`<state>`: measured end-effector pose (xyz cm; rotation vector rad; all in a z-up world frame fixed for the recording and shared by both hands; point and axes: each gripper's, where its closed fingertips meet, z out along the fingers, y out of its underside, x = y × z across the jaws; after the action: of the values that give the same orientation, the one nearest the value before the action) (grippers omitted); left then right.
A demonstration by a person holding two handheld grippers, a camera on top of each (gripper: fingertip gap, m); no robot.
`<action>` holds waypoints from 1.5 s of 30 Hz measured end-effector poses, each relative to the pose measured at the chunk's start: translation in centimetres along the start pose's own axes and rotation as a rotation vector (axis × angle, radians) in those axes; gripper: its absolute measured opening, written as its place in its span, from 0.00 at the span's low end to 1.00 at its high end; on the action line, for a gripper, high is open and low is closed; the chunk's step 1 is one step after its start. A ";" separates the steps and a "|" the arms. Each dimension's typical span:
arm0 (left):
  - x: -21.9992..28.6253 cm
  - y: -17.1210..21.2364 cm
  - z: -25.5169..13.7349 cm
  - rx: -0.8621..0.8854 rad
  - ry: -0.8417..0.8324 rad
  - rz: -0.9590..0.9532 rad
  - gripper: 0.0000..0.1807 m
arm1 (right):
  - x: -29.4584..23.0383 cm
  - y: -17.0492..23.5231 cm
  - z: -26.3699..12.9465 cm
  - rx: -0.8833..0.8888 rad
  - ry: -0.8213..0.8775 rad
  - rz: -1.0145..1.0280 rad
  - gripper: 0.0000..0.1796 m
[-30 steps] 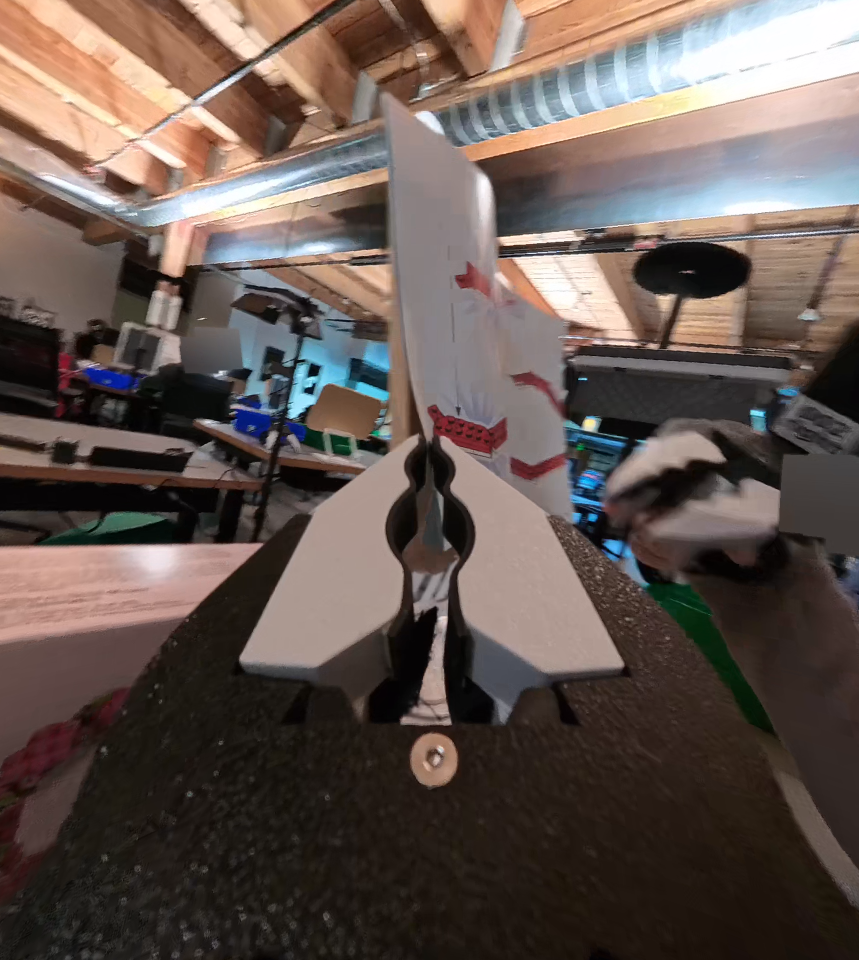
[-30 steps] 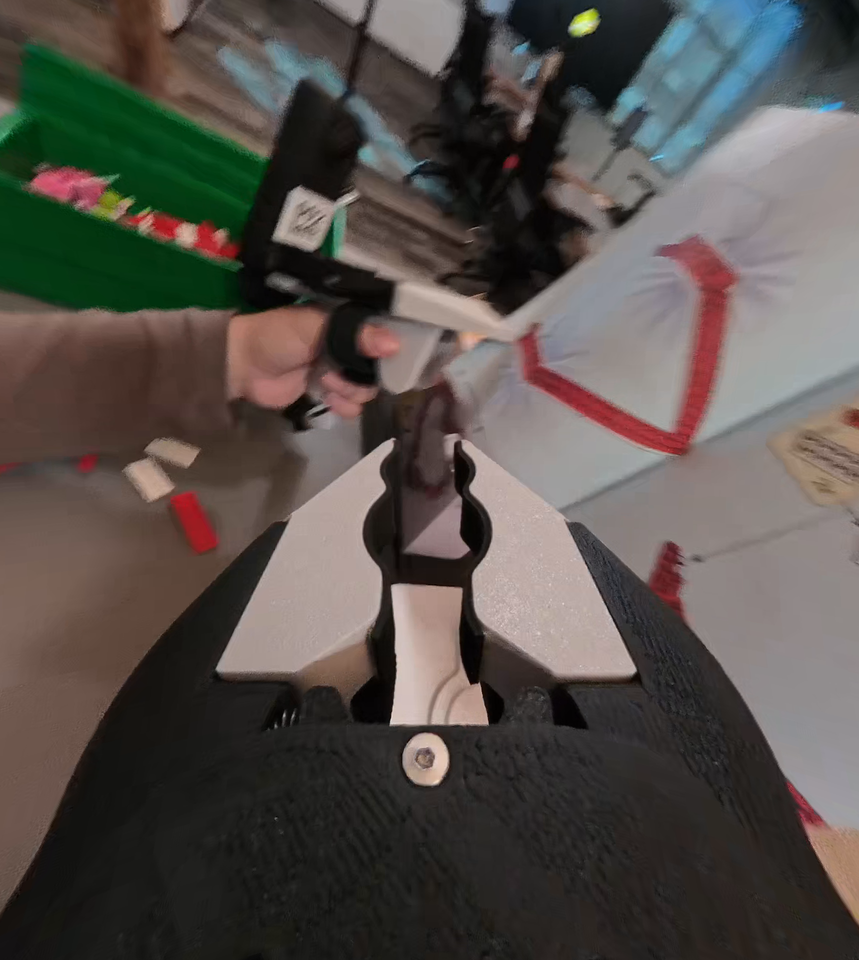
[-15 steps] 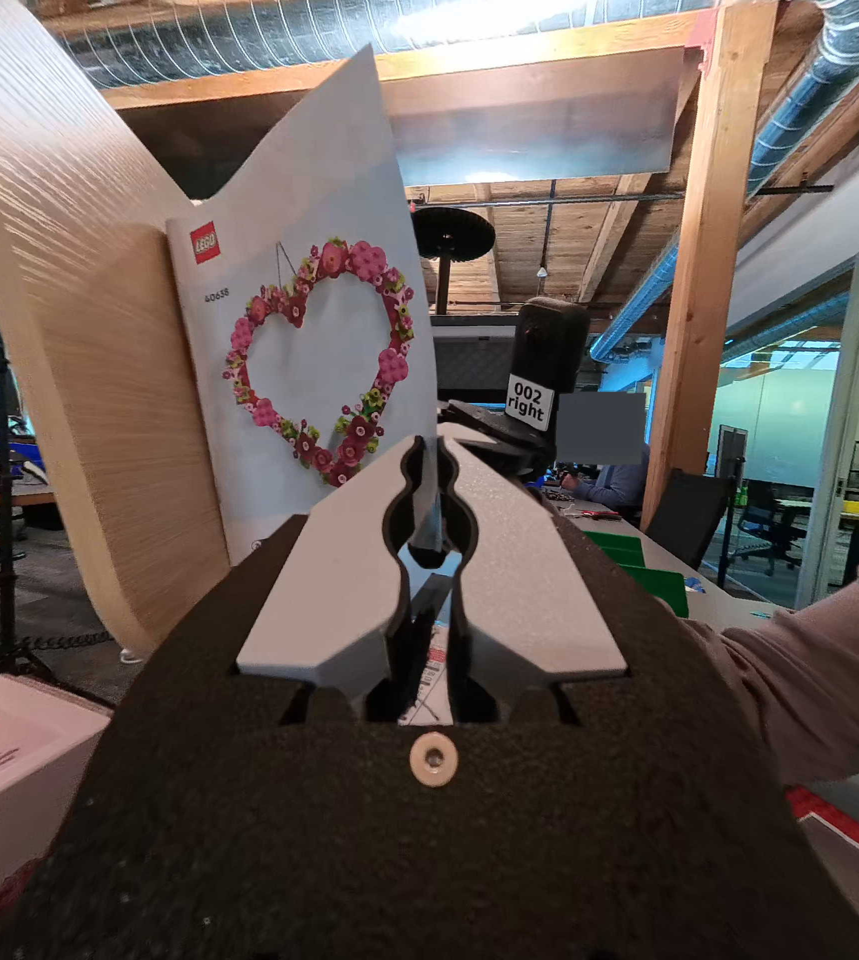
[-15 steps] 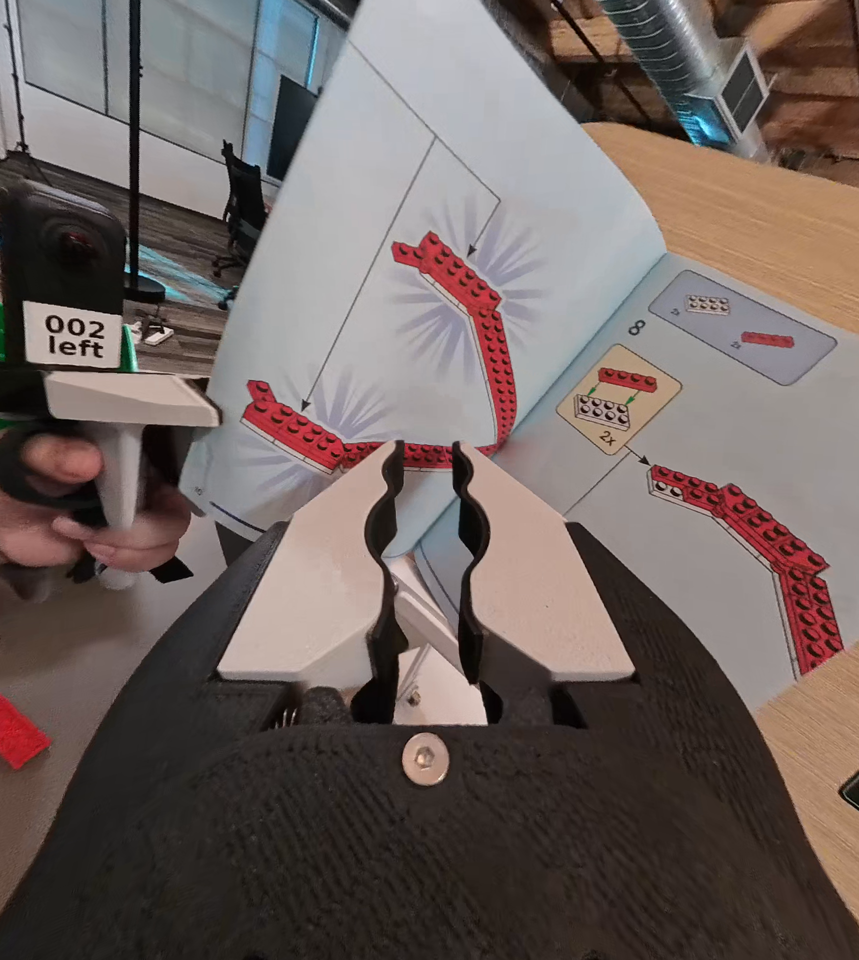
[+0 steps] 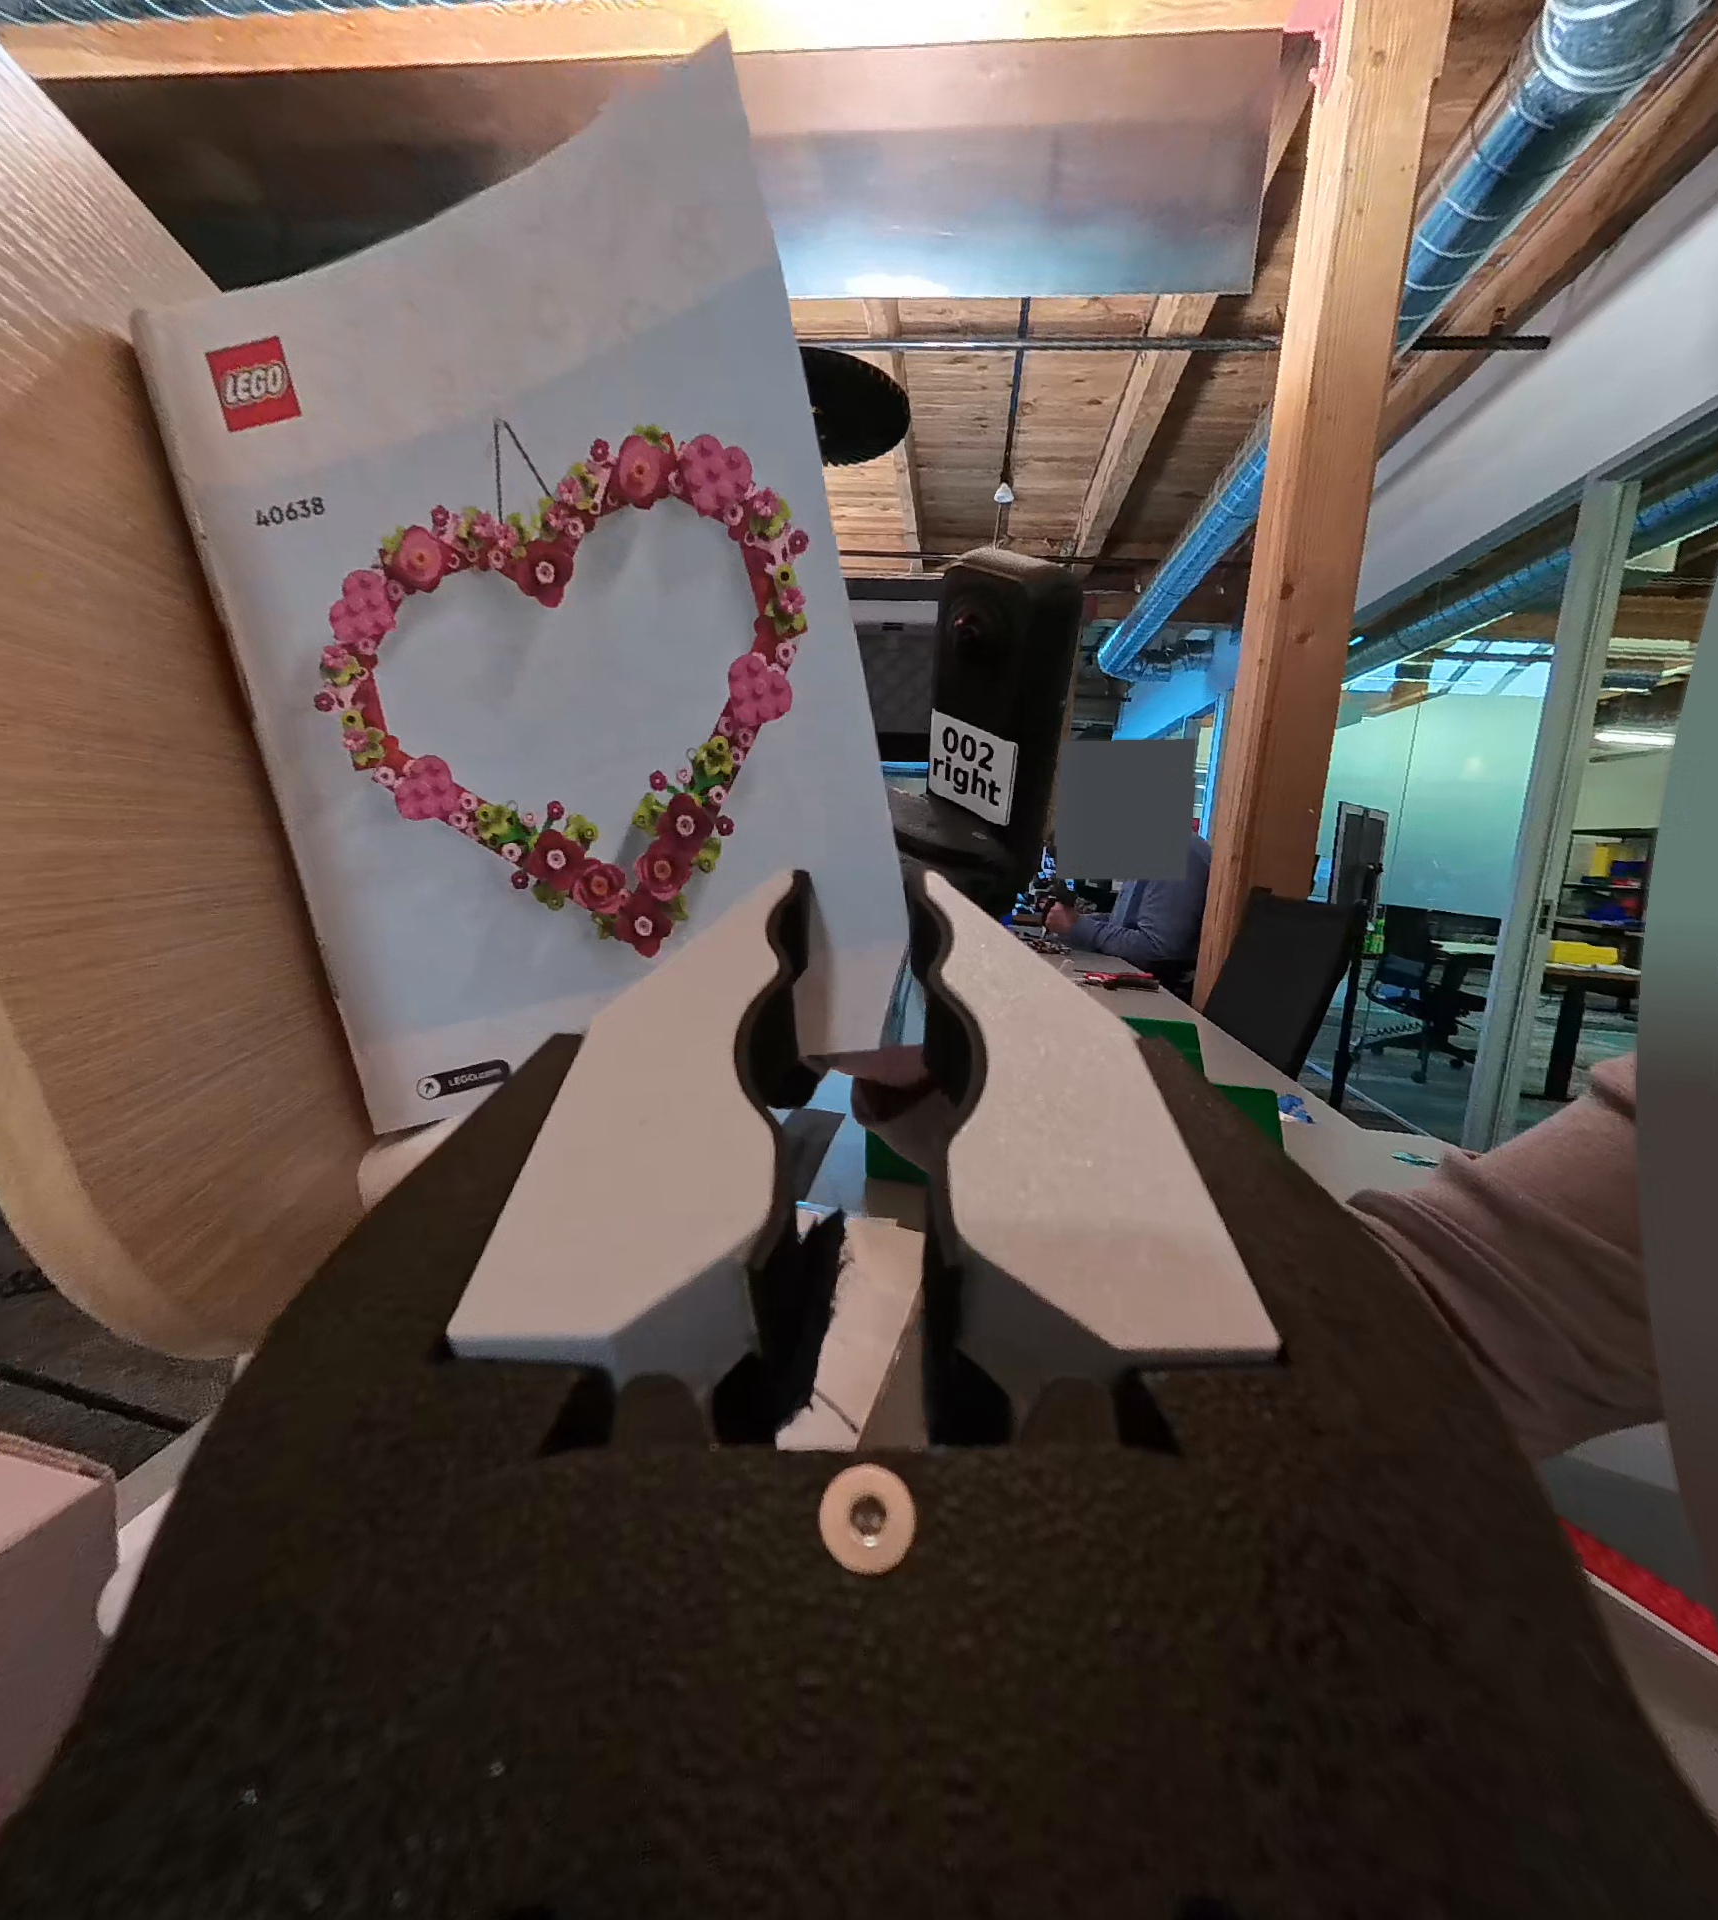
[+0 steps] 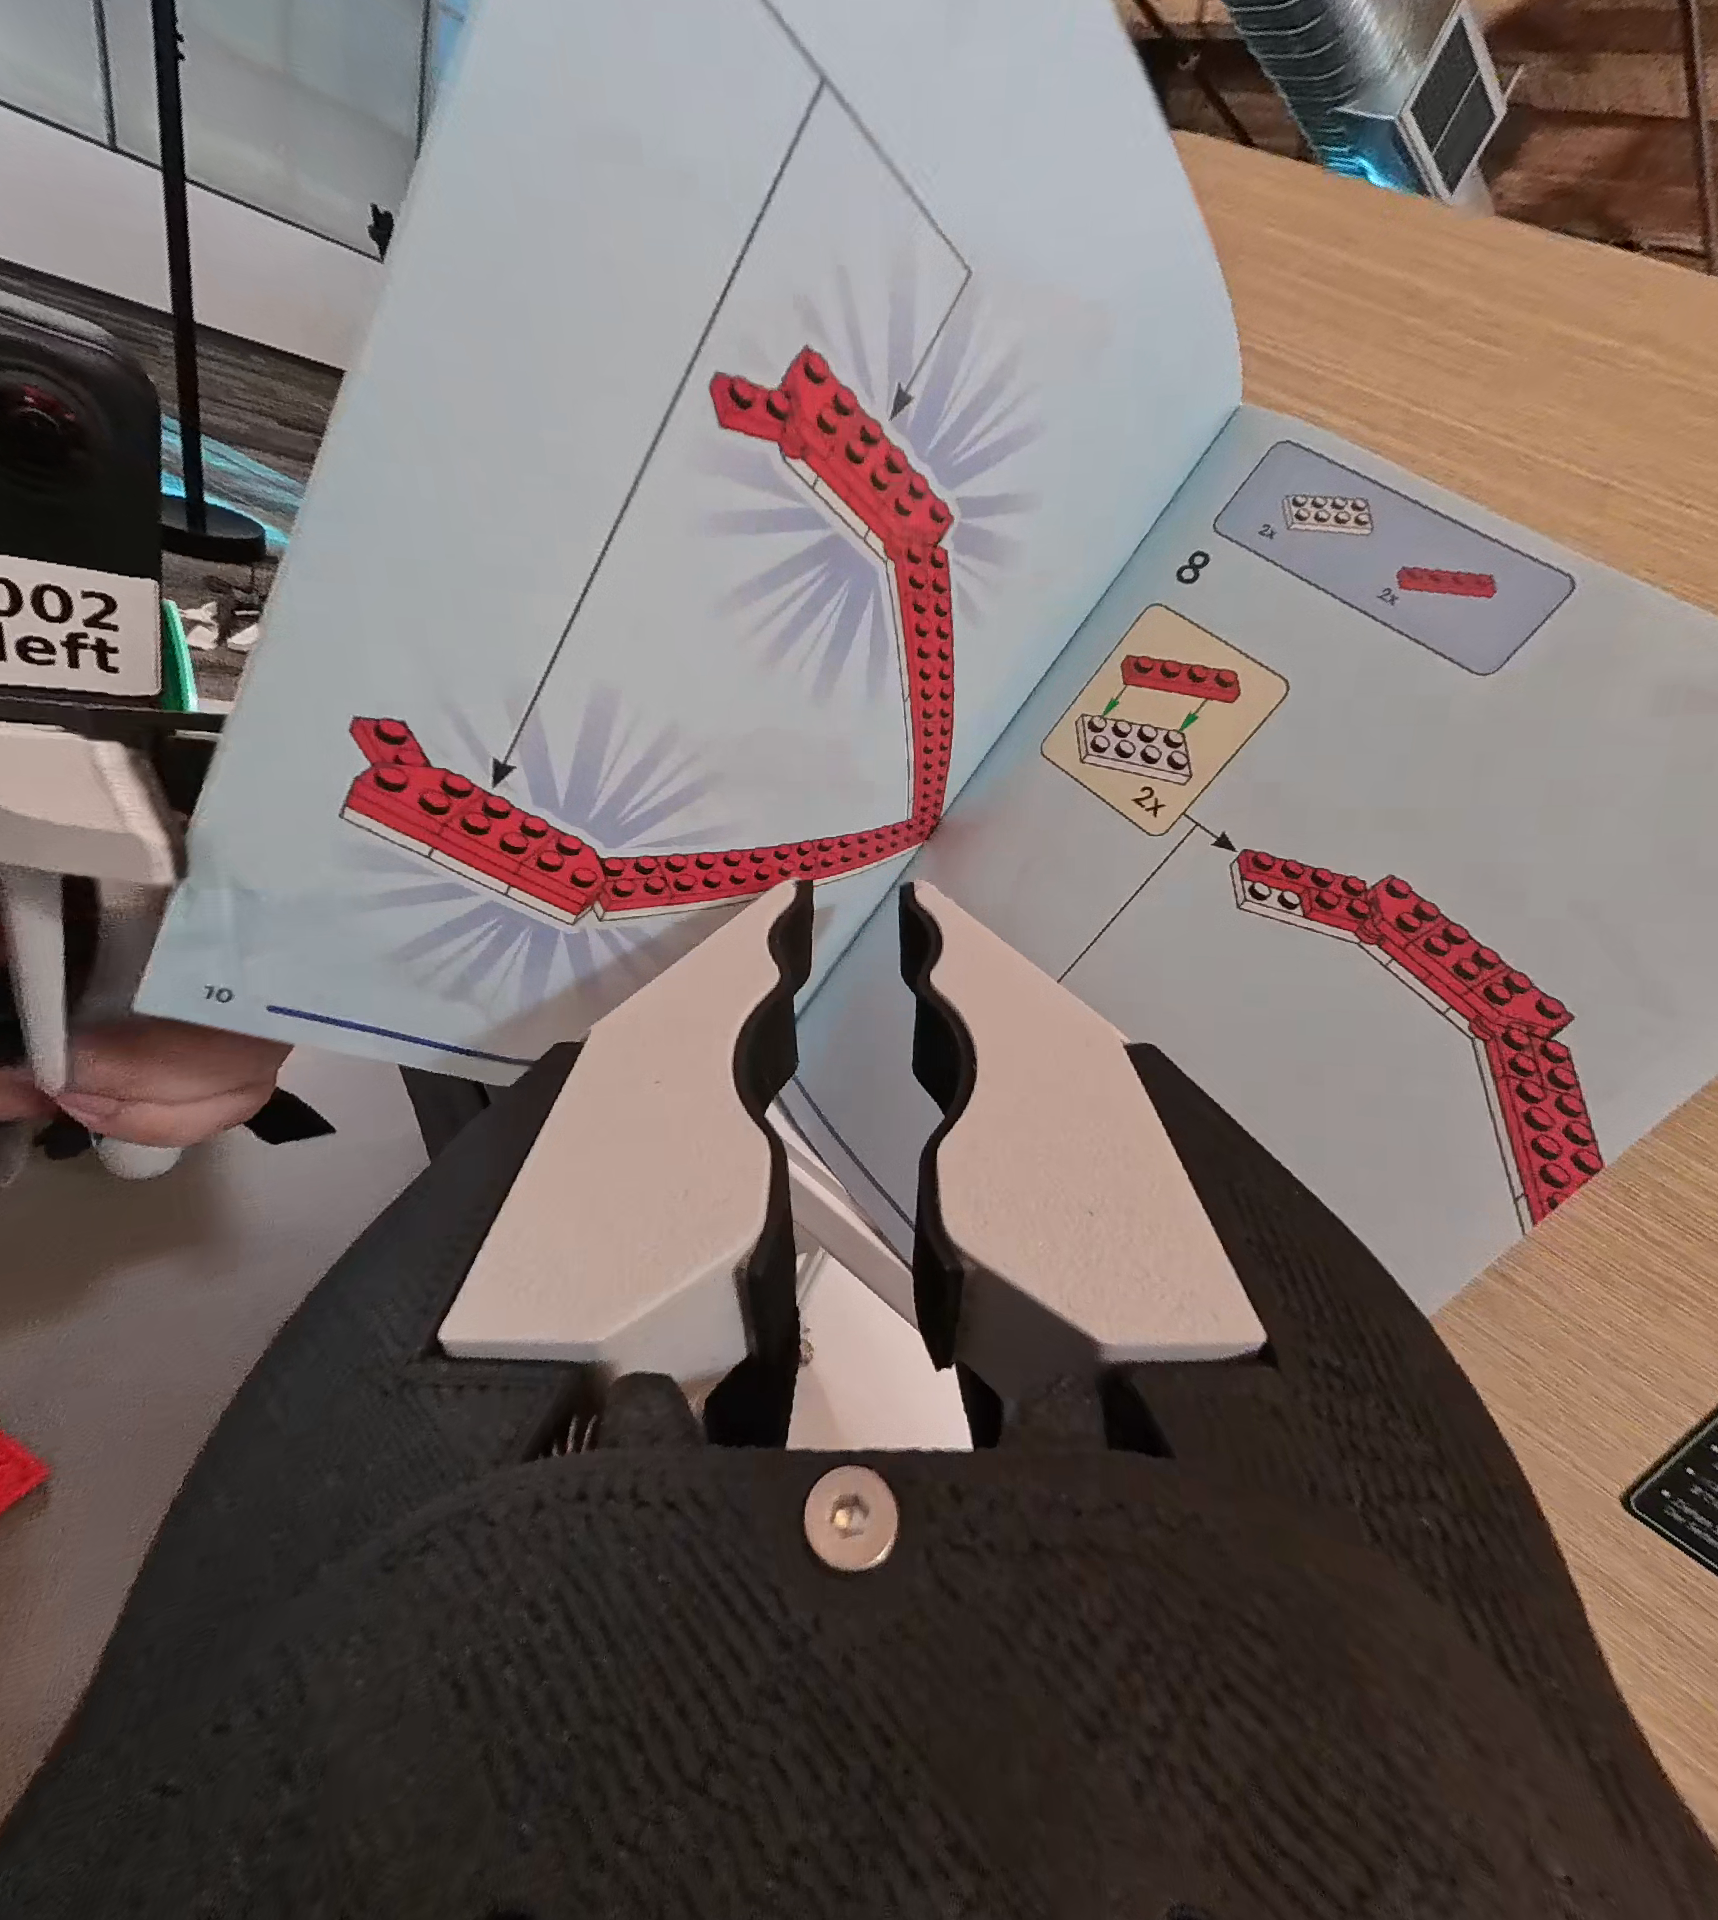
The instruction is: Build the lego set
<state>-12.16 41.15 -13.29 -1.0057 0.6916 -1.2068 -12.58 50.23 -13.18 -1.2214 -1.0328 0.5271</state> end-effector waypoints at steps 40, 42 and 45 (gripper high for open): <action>0.3 1.8 2.5 -0.017 0.126 -0.161 0.01 | -0.3 0.6 0.5 -0.024 -0.011 0.007 0.07; 0.4 1.7 2.5 -0.022 0.116 -0.148 0.00 | -0.3 0.6 0.5 -0.028 -0.010 0.006 0.06; 0.4 1.7 2.3 -0.033 0.087 -0.119 0.00 | -0.2 0.7 0.4 -0.030 -0.009 0.014 0.06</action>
<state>-9.32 41.44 -13.81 -1.0390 0.7296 -1.3531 -12.92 50.51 -13.87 -1.2545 -1.0440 0.5302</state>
